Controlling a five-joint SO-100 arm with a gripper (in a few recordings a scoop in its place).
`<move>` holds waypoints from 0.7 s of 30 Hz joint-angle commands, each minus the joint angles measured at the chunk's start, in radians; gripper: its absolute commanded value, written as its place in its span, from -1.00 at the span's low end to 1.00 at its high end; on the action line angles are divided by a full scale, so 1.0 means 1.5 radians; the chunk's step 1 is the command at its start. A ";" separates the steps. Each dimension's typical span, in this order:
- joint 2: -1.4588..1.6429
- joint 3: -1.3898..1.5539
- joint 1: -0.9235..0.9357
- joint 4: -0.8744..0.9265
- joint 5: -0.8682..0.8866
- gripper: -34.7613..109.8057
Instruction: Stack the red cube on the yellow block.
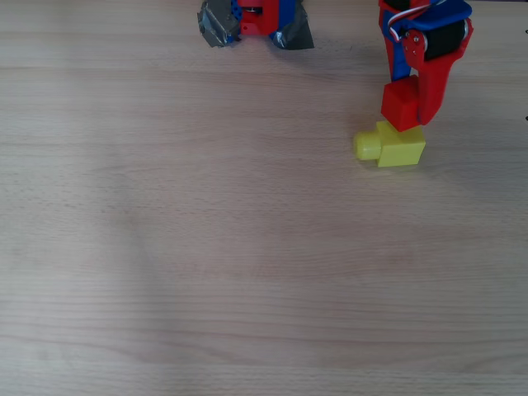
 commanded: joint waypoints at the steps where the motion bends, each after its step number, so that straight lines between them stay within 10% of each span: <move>1: 0.031 -0.001 0.002 -0.015 0.016 -0.40; 21: 0.029 0.010 0.002 -0.029 0.030 -0.28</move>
